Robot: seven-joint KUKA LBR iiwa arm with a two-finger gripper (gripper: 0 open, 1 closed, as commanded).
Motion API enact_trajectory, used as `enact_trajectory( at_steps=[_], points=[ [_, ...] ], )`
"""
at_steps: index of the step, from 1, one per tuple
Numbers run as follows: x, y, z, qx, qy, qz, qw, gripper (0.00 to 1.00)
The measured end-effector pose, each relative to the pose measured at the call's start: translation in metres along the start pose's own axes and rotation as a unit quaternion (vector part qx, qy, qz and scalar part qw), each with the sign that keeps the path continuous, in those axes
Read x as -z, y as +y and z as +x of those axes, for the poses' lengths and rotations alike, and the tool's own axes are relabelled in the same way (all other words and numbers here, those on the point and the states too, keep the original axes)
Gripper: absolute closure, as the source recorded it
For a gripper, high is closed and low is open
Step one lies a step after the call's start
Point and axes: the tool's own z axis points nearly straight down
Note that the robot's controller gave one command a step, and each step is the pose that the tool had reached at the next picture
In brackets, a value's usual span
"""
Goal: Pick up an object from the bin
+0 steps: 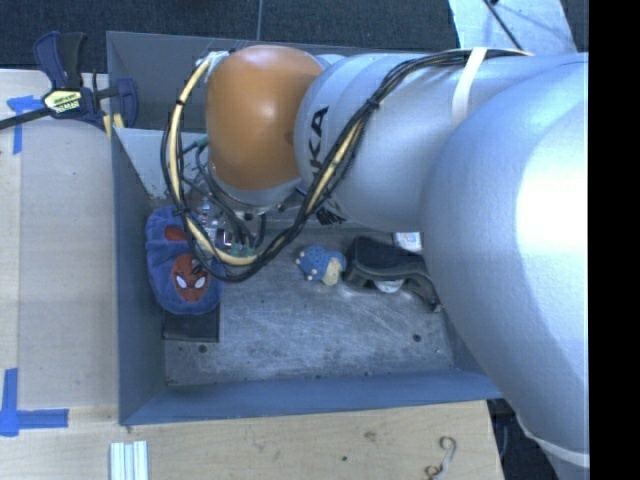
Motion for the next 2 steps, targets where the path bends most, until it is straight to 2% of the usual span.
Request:
enact_trajectory(
  at_steps=[1,2],
  points=[
    [0.118,0.001,-0.011,-0.006,-0.0024,-0.002,1.0,1.0],
    [0.161,0.002,0.007,0.179,-0.001,-0.001,0.9838,1.0]
  ],
)
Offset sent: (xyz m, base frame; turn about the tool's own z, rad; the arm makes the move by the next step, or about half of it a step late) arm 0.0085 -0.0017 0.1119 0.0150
